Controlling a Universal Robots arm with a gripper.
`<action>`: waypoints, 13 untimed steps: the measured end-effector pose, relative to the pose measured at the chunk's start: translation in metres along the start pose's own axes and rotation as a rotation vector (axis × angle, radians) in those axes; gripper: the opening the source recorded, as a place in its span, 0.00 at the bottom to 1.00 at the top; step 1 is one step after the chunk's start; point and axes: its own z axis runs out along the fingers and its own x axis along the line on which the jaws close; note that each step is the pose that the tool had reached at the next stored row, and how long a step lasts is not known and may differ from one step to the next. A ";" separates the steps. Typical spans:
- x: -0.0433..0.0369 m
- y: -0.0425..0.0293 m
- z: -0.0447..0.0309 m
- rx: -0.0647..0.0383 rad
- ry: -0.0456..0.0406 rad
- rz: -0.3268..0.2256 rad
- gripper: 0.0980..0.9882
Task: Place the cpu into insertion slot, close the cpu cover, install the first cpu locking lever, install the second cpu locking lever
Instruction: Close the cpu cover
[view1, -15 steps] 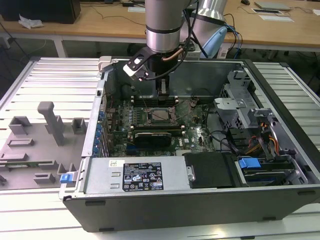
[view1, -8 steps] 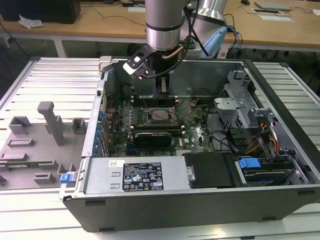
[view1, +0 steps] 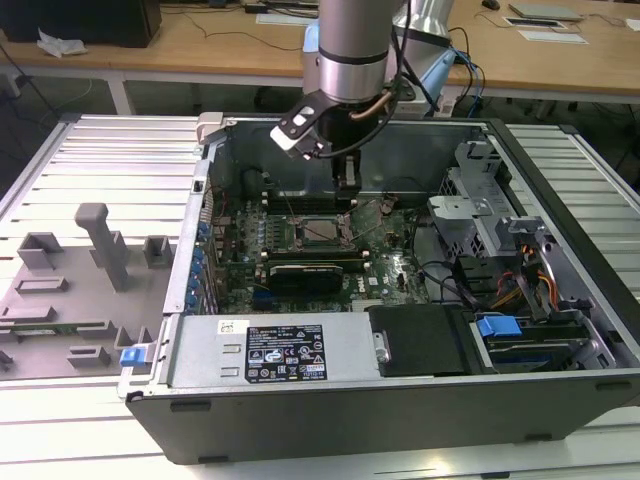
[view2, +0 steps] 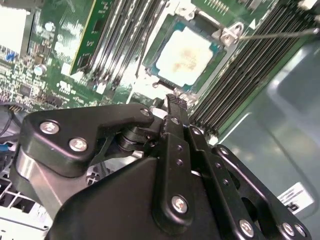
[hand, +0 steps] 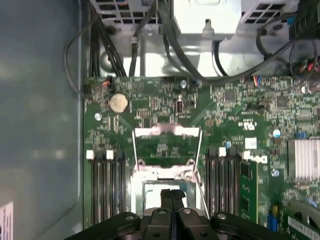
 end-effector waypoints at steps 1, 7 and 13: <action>-0.0002 0.0025 0.0001 0.001 0.0000 0.000 0.01; -0.0022 0.0245 0.0012 0.007 0.0001 0.000 0.01; -0.0031 0.0454 0.0018 0.012 0.0012 -0.002 0.01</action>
